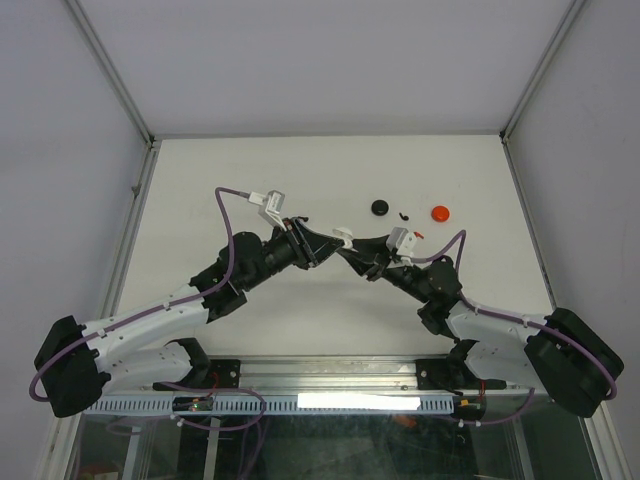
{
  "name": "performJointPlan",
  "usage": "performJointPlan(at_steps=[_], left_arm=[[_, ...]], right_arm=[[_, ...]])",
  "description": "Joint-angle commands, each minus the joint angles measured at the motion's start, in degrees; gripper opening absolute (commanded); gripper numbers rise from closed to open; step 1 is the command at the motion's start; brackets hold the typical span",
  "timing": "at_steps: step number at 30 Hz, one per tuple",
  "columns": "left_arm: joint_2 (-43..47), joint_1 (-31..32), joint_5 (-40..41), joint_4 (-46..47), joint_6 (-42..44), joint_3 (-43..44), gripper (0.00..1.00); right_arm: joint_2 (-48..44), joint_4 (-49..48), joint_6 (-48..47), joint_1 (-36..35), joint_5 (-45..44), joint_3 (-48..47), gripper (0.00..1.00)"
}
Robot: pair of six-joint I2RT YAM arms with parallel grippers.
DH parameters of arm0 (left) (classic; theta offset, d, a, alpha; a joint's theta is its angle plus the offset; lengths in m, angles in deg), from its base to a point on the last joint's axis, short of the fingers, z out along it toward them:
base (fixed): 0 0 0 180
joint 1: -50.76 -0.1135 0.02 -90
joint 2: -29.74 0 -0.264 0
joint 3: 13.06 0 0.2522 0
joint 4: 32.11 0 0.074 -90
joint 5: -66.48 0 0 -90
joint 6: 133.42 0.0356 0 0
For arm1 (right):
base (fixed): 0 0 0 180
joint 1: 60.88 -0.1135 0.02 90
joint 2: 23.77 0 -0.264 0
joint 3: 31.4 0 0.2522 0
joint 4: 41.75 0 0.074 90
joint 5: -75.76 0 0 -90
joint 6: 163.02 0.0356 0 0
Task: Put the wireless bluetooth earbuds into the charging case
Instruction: Place the earbud in the charging case, then close the charging case.
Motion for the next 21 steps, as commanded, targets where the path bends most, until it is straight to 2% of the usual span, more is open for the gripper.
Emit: performJointPlan(at_steps=[1,21], left_arm=[[0.9,0.0,2.7,-2.7,-0.3,1.8,0.31],[-0.3,1.5,-1.5,-3.3,0.8,3.5,0.40]], right_arm=[[-1.8,-6.0,-0.8,-0.3,-0.5,-0.8,0.00],[-0.8,-5.4,-0.8,-0.4,-0.5,-0.8,0.00]])
